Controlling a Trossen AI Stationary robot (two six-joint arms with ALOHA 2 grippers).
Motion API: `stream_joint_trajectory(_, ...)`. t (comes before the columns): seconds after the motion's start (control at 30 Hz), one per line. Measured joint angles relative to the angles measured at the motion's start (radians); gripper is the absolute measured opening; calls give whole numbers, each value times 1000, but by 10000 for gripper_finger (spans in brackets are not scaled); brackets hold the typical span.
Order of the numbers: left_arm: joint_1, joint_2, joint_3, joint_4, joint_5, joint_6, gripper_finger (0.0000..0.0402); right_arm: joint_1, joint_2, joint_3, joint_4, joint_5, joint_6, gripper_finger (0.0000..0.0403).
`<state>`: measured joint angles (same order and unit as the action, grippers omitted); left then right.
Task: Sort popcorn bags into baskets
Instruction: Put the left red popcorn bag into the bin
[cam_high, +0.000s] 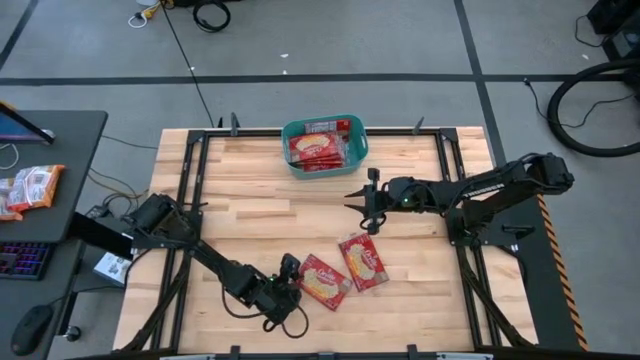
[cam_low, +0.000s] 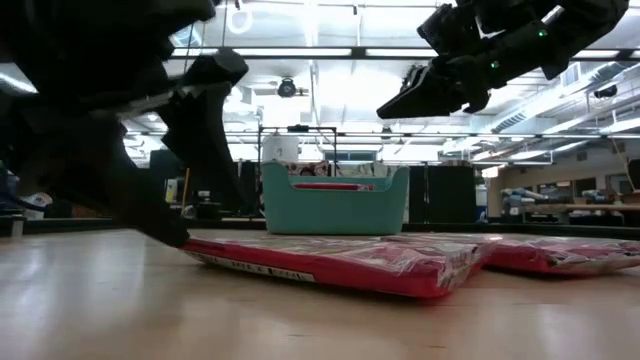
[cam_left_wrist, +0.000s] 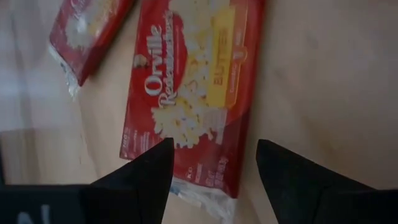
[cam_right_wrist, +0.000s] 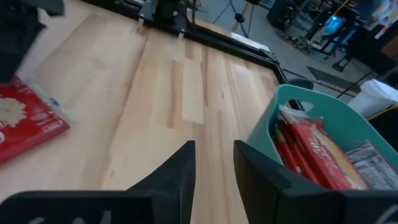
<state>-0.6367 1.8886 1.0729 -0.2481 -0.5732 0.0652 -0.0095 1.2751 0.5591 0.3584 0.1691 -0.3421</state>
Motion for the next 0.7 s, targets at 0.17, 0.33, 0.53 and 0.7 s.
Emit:
stream_joint_trajectory(0.17, 1, 42, 0, -1, -9, 36, 231, 17, 0, 0, 0, -6, 10, 114)
stream_joint_trajectory(0.33, 11, 64, 5, 9, -16, 43, 218, 30, 0, 0, -1, -6, 10, 114)
stream_joint_trajectory(0.53, 25, 66, 3, -2, 41, 24, 129, 30, 0, 0, -1, -6, 11, 114)
stream_joint_trajectory(0.7, 37, 68, 2, -13, 50, -14, 30, 30, 0, 0, -15, -6, 37, 114)
